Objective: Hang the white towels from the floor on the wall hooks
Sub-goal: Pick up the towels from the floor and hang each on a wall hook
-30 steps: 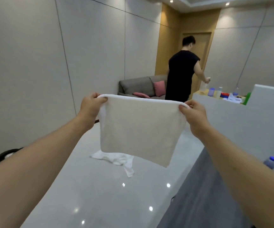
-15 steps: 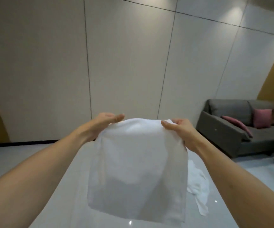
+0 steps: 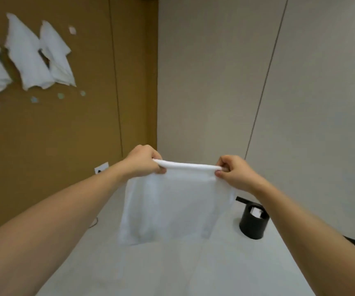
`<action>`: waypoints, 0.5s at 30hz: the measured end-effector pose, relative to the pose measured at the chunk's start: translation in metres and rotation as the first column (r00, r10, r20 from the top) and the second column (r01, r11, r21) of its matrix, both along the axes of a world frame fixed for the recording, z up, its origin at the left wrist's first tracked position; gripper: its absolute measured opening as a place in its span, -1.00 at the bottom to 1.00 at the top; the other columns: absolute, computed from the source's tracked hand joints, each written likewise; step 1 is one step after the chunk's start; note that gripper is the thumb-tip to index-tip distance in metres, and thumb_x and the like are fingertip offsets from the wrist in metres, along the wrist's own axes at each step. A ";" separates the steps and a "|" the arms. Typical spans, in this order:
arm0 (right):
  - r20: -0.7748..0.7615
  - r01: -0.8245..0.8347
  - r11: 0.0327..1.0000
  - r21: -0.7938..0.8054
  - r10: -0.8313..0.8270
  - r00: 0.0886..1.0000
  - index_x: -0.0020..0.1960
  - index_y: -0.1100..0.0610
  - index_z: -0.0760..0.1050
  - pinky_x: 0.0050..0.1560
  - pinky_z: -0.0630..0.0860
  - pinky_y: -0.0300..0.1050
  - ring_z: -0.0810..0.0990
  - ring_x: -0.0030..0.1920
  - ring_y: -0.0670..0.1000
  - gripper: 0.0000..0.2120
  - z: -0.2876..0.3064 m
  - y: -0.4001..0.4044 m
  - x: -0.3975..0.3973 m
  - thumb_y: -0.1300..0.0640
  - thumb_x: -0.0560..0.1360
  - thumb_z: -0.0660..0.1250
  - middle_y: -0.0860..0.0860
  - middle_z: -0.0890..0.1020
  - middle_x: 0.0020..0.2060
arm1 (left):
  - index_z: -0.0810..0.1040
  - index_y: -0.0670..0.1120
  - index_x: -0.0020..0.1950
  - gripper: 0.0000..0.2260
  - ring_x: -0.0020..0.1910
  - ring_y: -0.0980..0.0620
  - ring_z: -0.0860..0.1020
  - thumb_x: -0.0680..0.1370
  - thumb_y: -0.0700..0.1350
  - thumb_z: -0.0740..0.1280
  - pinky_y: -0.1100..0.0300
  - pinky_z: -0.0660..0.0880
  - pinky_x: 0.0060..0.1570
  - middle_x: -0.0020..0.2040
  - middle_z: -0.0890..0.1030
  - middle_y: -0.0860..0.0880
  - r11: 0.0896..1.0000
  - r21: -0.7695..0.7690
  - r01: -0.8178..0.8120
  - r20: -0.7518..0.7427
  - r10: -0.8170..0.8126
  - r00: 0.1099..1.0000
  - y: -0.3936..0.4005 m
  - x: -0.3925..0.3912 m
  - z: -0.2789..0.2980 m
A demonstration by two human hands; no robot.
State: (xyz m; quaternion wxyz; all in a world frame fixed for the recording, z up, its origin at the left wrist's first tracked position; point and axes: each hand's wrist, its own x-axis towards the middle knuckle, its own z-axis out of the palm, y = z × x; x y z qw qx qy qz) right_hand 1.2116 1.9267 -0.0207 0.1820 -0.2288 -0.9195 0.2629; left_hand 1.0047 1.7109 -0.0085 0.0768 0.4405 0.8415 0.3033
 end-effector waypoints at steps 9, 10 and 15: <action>-0.075 -0.293 0.940 -0.176 0.284 0.956 -0.36 -0.05 0.58 -0.40 0.44 -0.26 0.56 -0.35 -0.05 -0.81 0.022 0.014 -0.237 0.11 0.41 0.31 -0.10 0.56 -0.46 | 0.60 0.06 -0.23 -0.92 -0.17 0.04 0.56 0.46 -0.08 0.39 0.17 0.44 -0.29 -0.19 0.59 0.06 0.963 -0.113 -0.243 -0.187 0.220 0.958 -0.012 -0.154 0.025; -0.088 -0.340 0.918 -0.204 0.328 0.940 -0.31 -0.07 0.62 -0.34 0.50 -0.20 0.61 -0.30 -0.05 -0.86 0.023 0.010 -0.255 -0.06 0.40 0.37 -0.11 0.62 -0.39 | 0.61 0.05 -0.21 -0.94 -0.13 0.04 0.56 0.45 -0.09 0.40 0.17 0.48 -0.24 -0.14 0.59 0.06 0.957 -0.105 -0.272 -0.182 0.250 0.951 -0.016 -0.169 0.024; -0.102 -0.463 0.847 -0.261 0.453 0.886 -0.17 0.03 0.69 -0.19 0.65 0.00 0.68 -0.19 0.03 -0.75 0.015 0.005 -0.345 -0.16 0.43 0.45 0.00 0.69 -0.25 | 0.62 0.07 -0.19 -0.90 -0.18 0.07 0.57 0.47 -0.13 0.41 0.22 0.43 -0.30 -0.18 0.60 0.09 0.929 -0.061 -0.366 -0.188 0.349 0.918 -0.026 -0.239 0.014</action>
